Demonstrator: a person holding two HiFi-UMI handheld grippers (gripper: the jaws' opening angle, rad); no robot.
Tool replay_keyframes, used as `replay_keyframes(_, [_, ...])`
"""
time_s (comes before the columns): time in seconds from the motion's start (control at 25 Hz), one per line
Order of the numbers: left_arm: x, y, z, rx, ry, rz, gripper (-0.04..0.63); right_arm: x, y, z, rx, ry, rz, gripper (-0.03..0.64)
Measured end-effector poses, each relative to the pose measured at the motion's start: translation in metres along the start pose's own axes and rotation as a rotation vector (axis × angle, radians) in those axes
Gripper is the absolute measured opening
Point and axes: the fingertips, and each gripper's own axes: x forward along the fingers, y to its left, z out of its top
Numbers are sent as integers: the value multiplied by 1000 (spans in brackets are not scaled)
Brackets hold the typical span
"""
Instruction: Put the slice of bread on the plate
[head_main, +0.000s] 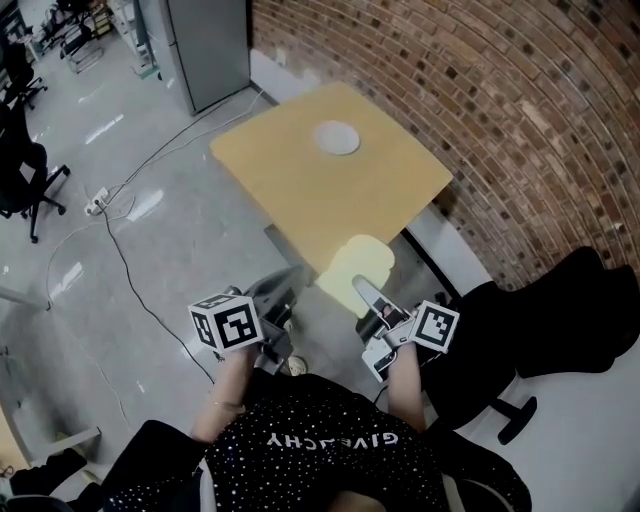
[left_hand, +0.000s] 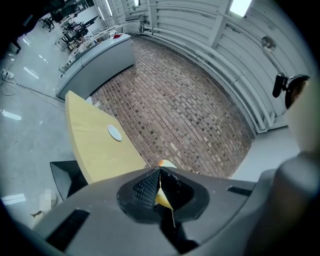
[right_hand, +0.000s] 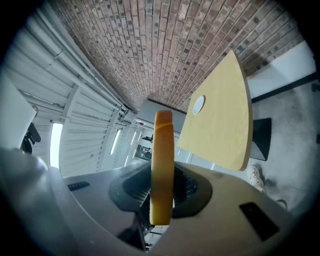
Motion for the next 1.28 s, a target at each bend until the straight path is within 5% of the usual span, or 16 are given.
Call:
replay_keyframes(0.28, [42,26,28,-3,42,12,12,31,-19,47,19,-28,-18,94])
replay_keyframes(1.0, [185,122,181,-4,188,-29,11,179,-52,196,88,-89,-120,95])
replay_keyframes(1.28, [227,165,199,-30,252,-36,12,222,-82,229,88,-76,-182,95])
